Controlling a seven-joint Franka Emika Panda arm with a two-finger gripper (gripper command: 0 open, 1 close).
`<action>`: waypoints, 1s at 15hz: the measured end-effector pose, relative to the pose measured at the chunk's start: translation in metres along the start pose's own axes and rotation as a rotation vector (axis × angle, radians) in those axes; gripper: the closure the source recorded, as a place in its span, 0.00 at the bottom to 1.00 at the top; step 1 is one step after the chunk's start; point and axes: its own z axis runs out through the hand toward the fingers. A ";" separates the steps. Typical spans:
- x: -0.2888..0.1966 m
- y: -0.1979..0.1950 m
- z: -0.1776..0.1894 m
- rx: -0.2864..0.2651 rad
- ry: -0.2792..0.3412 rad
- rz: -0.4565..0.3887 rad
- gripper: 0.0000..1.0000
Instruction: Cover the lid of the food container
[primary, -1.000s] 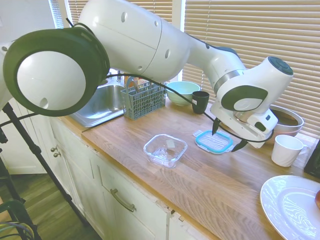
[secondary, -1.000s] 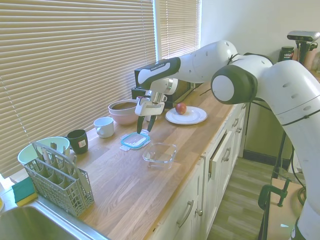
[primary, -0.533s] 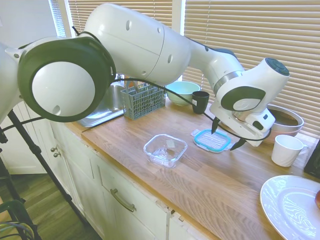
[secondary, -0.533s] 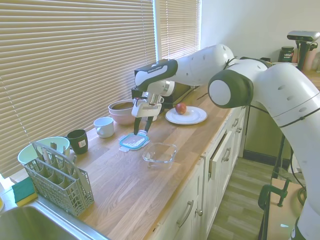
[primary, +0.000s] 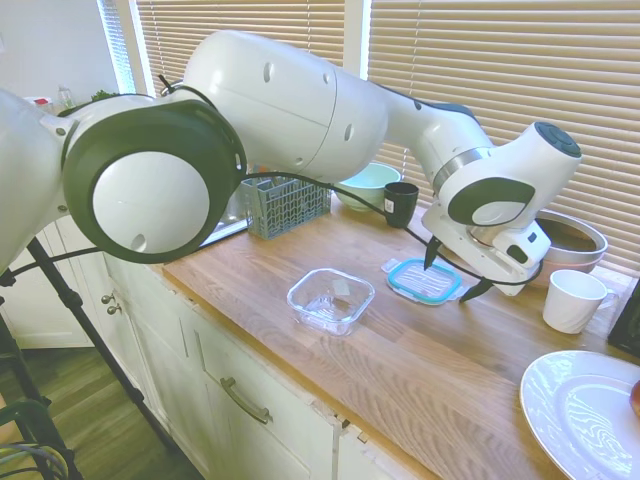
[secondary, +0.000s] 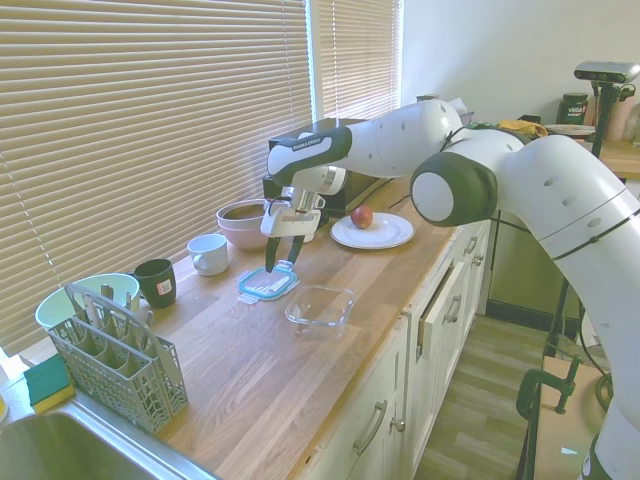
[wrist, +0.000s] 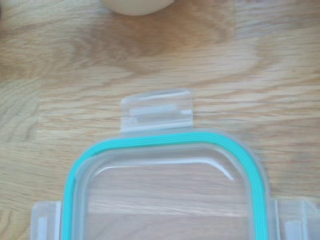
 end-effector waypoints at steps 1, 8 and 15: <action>0.001 0.000 0.000 -0.002 -0.001 -0.002 1.00; -0.003 -0.008 0.010 -0.008 -0.012 -0.015 1.00; -0.009 -0.017 0.020 -0.013 -0.026 -0.029 1.00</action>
